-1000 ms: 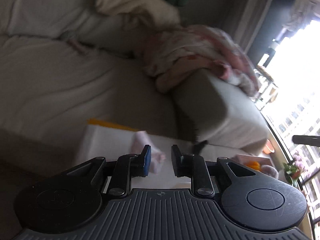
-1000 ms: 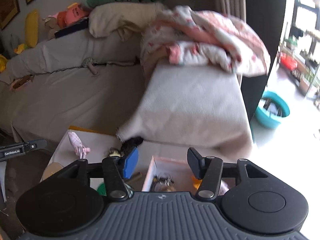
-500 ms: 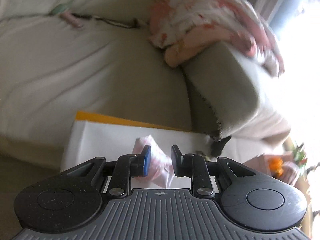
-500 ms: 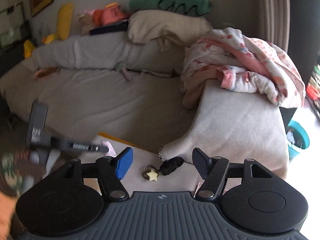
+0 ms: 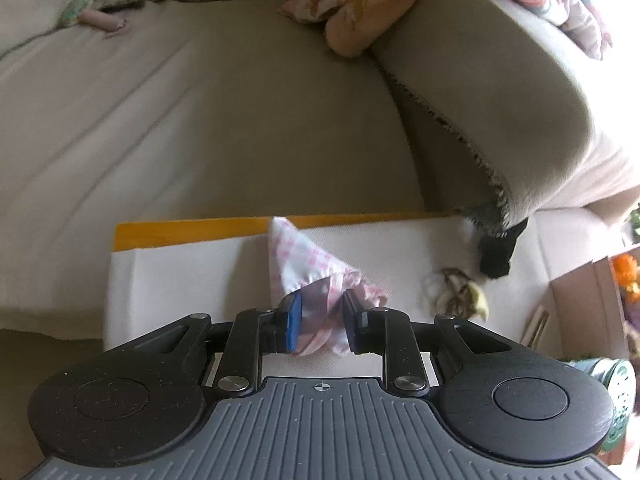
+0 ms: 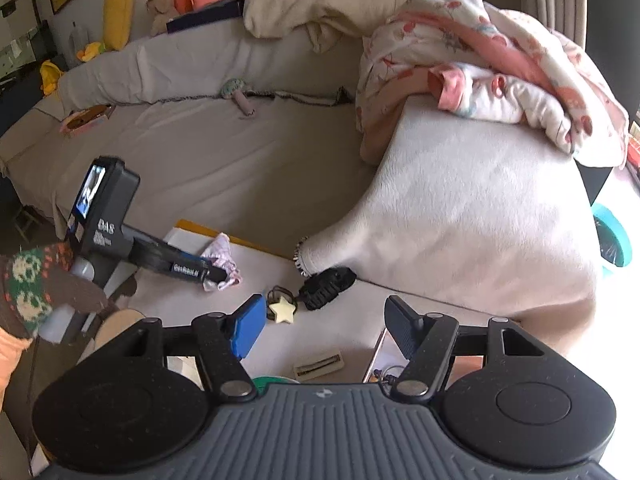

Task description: Organize soft objects

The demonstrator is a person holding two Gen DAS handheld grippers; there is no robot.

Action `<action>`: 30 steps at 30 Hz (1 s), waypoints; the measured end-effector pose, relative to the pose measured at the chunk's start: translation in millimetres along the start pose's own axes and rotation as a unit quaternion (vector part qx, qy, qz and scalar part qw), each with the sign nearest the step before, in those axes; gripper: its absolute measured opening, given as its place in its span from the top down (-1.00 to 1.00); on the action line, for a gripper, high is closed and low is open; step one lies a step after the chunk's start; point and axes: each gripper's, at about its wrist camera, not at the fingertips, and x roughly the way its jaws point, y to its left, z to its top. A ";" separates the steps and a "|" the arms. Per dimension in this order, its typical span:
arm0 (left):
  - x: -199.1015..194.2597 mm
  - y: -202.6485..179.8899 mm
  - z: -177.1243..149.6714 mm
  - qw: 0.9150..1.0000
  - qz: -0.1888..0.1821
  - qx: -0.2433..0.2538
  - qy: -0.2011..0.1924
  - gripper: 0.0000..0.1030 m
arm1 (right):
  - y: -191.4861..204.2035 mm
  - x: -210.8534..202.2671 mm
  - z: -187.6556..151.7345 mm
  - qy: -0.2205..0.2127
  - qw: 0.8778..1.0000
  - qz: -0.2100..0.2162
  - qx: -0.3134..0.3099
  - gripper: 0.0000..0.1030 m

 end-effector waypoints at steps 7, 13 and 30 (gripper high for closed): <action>4.0 -2.0 14.3 0.999 -0.022 0.026 0.017 0.51 | 0.9 11.8 5.4 0.013 1.000 0.016 0.018 -0.28; -6.8 25.6 -6.2 0.998 -0.061 -0.013 -0.002 0.73 | -3.6 20.1 9.4 0.030 0.998 0.011 0.048 -0.28; -66.4 70.9 -127.5 0.992 -0.107 -0.014 -0.066 0.74 | 23.8 168.5 50.6 0.155 0.982 -0.081 0.072 -0.23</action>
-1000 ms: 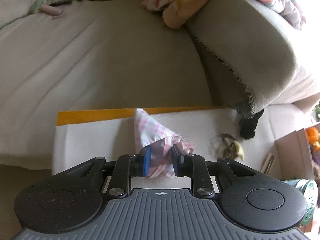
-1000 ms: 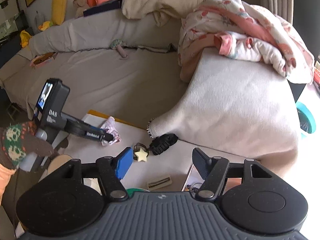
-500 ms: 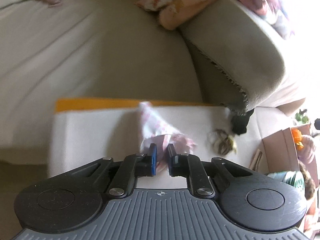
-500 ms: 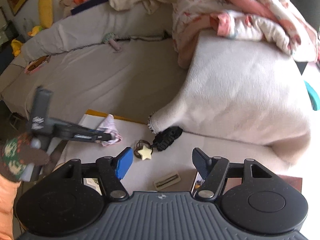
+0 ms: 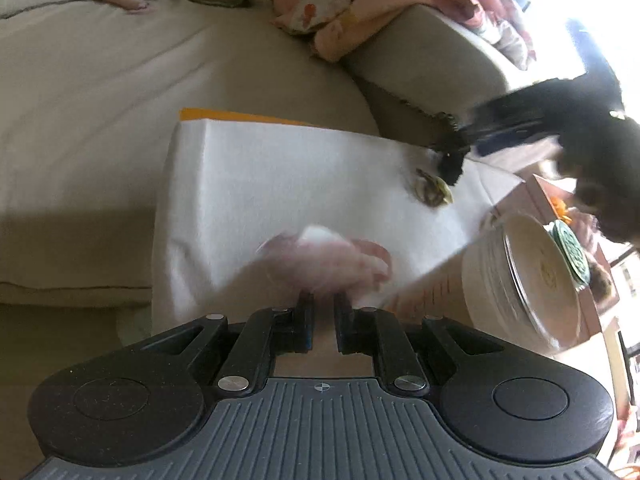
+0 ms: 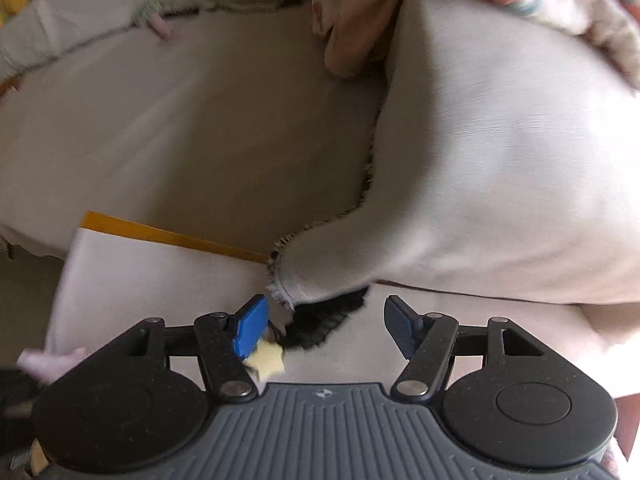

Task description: Organize soft objects

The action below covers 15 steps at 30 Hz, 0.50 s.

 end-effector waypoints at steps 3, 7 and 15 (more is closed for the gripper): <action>-3.8 1.6 -8.7 1.000 -0.007 -0.003 -0.011 0.74 | 8.1 23.5 4.3 0.026 1.000 -0.010 0.013 0.31; -8.9 -0.8 -20.3 1.000 -0.011 0.012 -0.026 0.74 | 13.9 -3.2 -2.4 0.010 1.000 0.016 -0.002 0.32; -22.6 -14.8 -51.0 0.998 -0.041 0.043 -0.017 0.74 | 16.6 -146.0 -65.4 -0.109 0.986 0.104 -0.068 0.32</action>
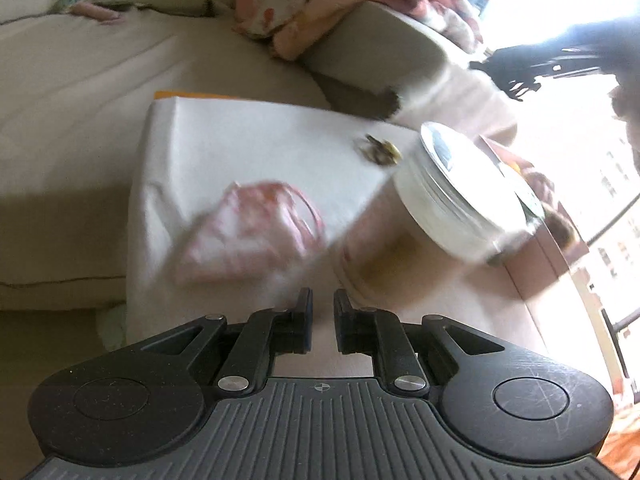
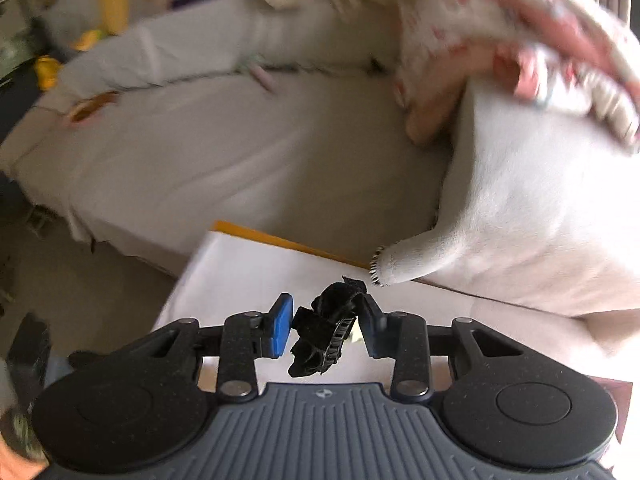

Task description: Organize soft objects

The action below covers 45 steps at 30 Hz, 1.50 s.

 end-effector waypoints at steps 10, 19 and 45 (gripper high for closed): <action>-26.5 -42.3 -32.3 0.998 -0.047 0.040 0.006 0.71 | 51.1 -3.4 -139.6 0.017 0.992 0.023 -0.125 0.31; -49.1 0.2 29.3 0.986 0.058 -0.070 -0.140 0.68 | 67.0 33.7 -197.3 0.023 0.991 0.018 -0.133 0.11; -14.4 -57.8 -41.0 0.994 0.090 0.056 -0.035 0.62 | 24.8 21.5 -256.5 -0.083 0.995 0.028 -0.055 -0.40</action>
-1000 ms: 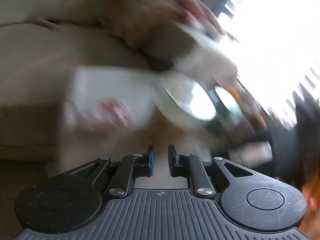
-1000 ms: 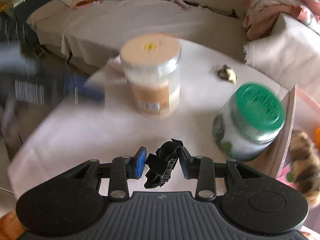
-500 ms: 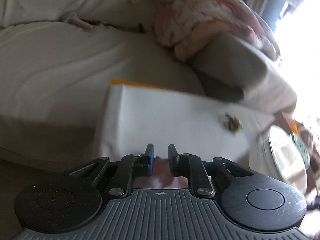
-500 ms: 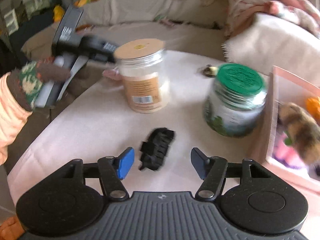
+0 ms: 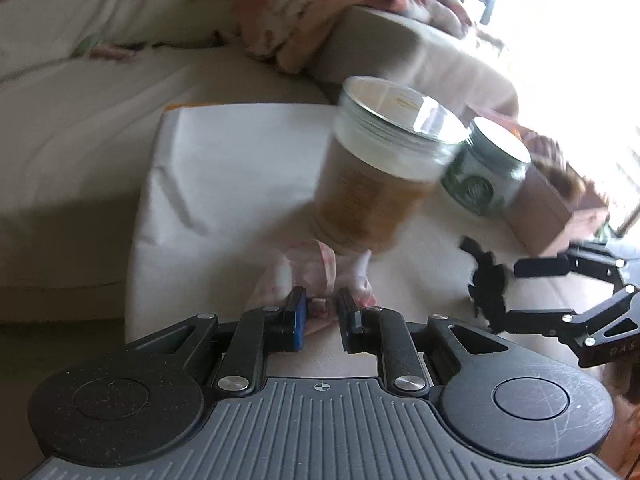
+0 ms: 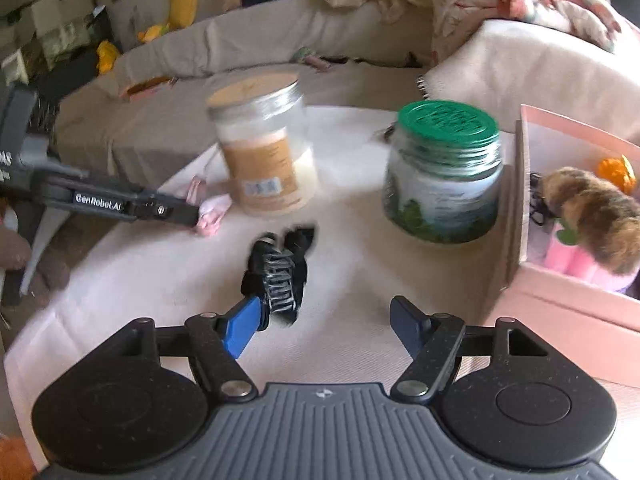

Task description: Organize soft objects

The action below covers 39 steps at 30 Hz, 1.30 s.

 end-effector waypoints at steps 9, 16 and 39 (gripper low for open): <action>13.2 -7.4 12.4 0.999 0.040 0.005 -0.009 0.61 | 24.7 0.3 -13.6 -0.013 0.998 -0.034 -0.054 -0.56; 14.7 -5.8 14.1 0.999 0.035 0.004 -0.010 0.61 | 26.1 1.1 -15.4 -0.017 0.998 -0.033 -0.054 -0.69; -8.9 -43.1 -6.0 0.994 -0.039 0.101 -0.015 -0.64 | 24.6 5.0 -16.4 -0.017 0.998 -0.024 -0.058 -0.88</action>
